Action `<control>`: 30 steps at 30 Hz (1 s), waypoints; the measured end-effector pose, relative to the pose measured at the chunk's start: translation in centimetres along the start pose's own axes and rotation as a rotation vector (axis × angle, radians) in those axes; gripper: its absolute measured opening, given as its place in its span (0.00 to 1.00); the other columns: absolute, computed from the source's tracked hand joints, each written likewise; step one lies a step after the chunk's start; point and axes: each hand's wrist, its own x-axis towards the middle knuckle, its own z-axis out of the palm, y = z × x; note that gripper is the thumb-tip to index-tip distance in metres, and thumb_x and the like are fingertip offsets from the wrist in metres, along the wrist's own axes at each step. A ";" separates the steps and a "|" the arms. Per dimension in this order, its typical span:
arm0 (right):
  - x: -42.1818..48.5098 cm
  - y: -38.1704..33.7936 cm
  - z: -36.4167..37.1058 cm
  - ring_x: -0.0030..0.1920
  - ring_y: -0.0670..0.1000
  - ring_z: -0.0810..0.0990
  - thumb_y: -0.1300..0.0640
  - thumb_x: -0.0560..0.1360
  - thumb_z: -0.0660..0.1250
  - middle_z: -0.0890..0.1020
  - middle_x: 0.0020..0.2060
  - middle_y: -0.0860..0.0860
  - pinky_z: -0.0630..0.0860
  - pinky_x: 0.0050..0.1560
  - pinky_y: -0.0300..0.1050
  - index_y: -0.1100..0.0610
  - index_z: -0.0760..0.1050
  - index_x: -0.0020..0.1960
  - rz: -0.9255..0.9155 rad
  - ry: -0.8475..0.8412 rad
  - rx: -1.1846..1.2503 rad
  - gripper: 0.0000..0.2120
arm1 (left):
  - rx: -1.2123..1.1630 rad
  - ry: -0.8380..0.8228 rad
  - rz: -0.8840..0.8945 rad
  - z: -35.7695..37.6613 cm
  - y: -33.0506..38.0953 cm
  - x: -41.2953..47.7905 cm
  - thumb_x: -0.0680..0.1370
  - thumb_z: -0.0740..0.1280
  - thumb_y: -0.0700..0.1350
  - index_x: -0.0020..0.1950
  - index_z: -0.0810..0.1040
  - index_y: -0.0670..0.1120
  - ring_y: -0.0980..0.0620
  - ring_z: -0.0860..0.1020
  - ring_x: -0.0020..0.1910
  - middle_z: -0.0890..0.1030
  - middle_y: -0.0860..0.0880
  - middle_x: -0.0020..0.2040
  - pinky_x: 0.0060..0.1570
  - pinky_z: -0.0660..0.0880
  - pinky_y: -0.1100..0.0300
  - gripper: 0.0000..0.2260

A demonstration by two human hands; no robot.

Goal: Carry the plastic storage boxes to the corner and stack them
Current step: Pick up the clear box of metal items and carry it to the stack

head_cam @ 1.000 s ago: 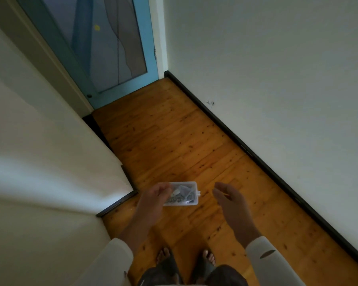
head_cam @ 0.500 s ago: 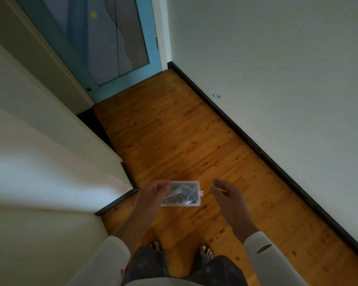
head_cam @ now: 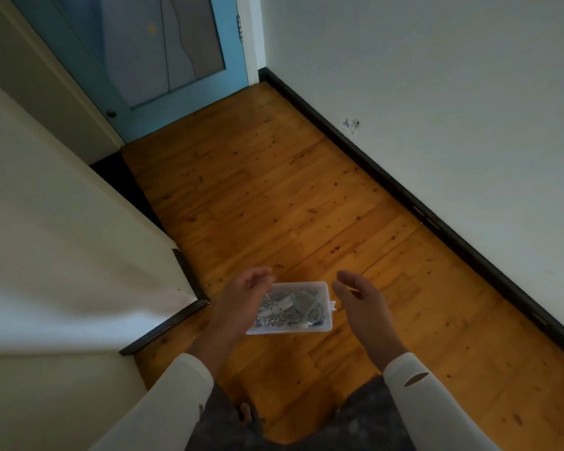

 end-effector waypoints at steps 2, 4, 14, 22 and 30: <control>1.9 2.7 1.4 0.46 0.32 0.75 0.46 0.78 0.63 0.76 0.50 0.34 0.71 0.32 0.27 0.46 0.74 0.64 -0.020 0.004 -0.025 0.15 | 0.003 0.004 0.004 0.8 -3.0 2.0 0.73 0.65 0.59 0.48 0.77 0.66 0.57 0.80 0.53 0.82 0.58 0.54 0.48 0.77 0.57 0.06; 3.5 4.4 2.4 0.48 0.34 0.75 0.45 0.78 0.63 0.77 0.52 0.37 0.70 0.36 0.29 0.47 0.73 0.66 -0.018 0.015 -0.030 0.18 | -0.002 0.011 -0.011 1.3 -5.2 3.8 0.75 0.65 0.57 0.49 0.76 0.67 0.57 0.80 0.51 0.81 0.58 0.55 0.42 0.76 0.62 0.05; 11.9 15.7 8.5 0.65 0.48 0.71 0.33 0.75 0.59 0.70 0.69 0.46 0.74 0.56 0.46 0.48 0.65 0.73 0.001 0.056 -0.060 0.31 | -0.015 0.123 -0.067 5.0 -18.5 12.6 0.79 0.66 0.51 0.70 0.68 0.58 0.63 0.74 0.50 0.75 0.59 0.60 0.38 0.69 0.68 0.19; 15.2 22.7 10.4 0.74 0.58 0.61 0.29 0.71 0.59 0.55 0.78 0.52 0.66 0.68 0.58 0.54 0.49 0.79 -0.024 0.075 -0.486 0.47 | 0.249 0.230 -0.040 6.0 -25.8 16.7 0.74 0.68 0.60 0.75 0.59 0.58 0.51 0.70 0.64 0.68 0.51 0.71 0.45 0.69 0.63 0.33; 17.5 27.2 10.8 0.73 0.60 0.64 0.26 0.70 0.56 0.53 0.78 0.52 0.71 0.63 0.60 0.52 0.47 0.79 0.007 0.059 -0.703 0.48 | 0.397 0.257 -0.123 5.9 -30.3 19.2 0.68 0.70 0.65 0.78 0.54 0.55 0.43 0.66 0.70 0.65 0.48 0.74 0.64 0.70 0.41 0.43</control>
